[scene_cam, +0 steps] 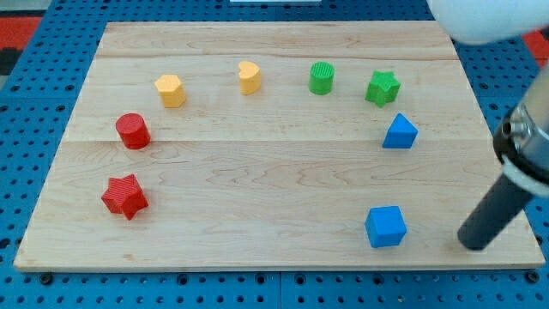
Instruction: Place the blue cube horizontally towards red star
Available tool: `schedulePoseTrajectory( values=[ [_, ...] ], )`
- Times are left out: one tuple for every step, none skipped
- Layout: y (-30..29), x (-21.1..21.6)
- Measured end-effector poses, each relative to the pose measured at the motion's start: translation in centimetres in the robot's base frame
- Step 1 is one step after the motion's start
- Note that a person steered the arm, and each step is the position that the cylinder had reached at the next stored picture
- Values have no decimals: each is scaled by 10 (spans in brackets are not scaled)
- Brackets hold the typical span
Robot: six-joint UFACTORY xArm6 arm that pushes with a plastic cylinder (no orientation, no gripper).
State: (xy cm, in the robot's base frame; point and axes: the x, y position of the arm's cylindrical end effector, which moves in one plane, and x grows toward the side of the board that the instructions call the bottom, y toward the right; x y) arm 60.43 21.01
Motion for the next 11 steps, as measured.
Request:
schedulePoseTrajectory(
  values=[
    [-41, 12],
    [-67, -3],
    [-93, -20],
    [-114, -2],
    [-129, -8],
    [-127, -37],
    [-126, -53],
    [-114, -53],
    [-96, -53],
    [-78, -53],
    [-146, -51]
  ],
)
